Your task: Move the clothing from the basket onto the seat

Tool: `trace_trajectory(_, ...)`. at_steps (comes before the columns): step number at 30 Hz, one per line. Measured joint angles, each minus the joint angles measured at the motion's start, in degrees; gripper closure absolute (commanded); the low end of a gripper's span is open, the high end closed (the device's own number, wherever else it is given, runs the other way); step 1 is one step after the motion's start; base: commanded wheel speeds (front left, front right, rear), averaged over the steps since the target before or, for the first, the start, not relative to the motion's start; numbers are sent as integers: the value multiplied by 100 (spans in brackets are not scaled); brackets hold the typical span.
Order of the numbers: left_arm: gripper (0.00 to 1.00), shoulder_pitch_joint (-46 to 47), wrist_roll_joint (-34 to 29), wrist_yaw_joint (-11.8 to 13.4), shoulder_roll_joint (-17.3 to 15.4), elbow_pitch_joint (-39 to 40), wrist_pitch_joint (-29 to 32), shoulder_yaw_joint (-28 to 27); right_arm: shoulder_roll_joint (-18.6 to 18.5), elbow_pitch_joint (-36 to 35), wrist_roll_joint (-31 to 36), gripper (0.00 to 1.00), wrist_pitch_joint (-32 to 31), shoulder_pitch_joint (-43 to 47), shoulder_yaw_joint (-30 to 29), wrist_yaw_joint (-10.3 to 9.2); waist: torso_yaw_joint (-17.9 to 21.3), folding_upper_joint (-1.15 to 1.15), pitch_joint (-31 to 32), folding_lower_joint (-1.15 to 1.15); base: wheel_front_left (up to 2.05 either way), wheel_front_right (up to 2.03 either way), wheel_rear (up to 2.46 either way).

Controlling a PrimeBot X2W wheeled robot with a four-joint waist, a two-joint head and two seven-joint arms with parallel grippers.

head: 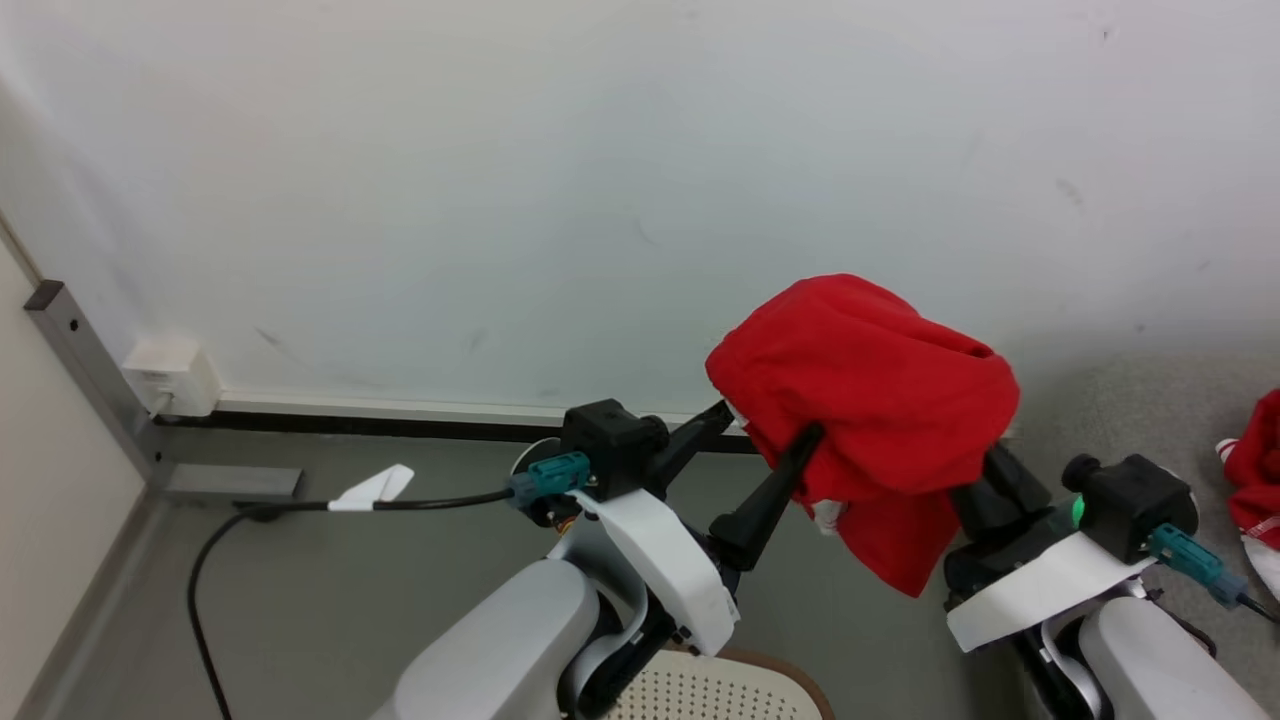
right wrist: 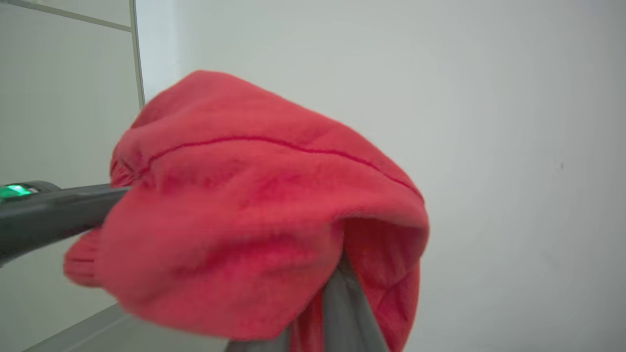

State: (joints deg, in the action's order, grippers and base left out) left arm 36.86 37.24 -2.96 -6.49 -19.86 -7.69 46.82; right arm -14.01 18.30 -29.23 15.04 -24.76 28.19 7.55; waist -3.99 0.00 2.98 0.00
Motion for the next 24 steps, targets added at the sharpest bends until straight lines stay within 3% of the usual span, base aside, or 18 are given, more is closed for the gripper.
trace_trajectory(15,0,-260,-149,-2,-255,53,-147,246,-434,-503,243,100,0,364,-1141,0,857,0,-148,0,0,0,0)
trace_trajectory(24,0,-271,-368,83,-324,-13,-356,335,-563,-836,194,100,0,558,-1391,0,1619,0,-332,0,0,0,0)
